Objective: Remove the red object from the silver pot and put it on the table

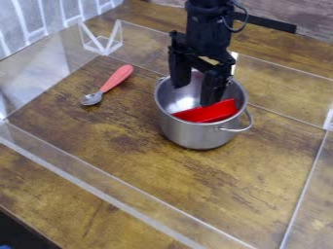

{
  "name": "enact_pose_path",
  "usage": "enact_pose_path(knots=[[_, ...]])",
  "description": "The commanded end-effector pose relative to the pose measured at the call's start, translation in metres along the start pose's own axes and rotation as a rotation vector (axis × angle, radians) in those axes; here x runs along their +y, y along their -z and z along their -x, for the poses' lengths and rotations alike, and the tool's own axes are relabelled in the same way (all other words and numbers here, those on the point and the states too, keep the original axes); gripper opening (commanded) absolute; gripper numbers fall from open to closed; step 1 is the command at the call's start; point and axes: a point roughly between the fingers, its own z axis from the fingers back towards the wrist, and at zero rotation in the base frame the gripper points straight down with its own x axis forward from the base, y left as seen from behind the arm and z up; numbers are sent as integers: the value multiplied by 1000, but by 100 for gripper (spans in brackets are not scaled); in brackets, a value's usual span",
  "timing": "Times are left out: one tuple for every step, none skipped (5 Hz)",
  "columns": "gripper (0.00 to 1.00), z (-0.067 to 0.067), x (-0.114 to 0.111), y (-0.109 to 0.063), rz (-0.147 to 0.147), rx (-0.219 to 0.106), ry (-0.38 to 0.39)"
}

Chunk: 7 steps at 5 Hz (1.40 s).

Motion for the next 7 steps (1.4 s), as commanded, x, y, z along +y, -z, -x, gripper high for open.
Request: enact_pose_path(knots=[[100,-7,8,-19,-20,-64,-16],[100,-7,9,-19,-21,-61,-20],[100,-8,10,-19,-24,-58,-22],[100,-8,10,-19,-26,-56,-25],[100,-7,10,-19,-25,-55,-30],[100,-7,10,-19,-24,-53,-35],[100,-6,10,-18,-23,-50,-41]])
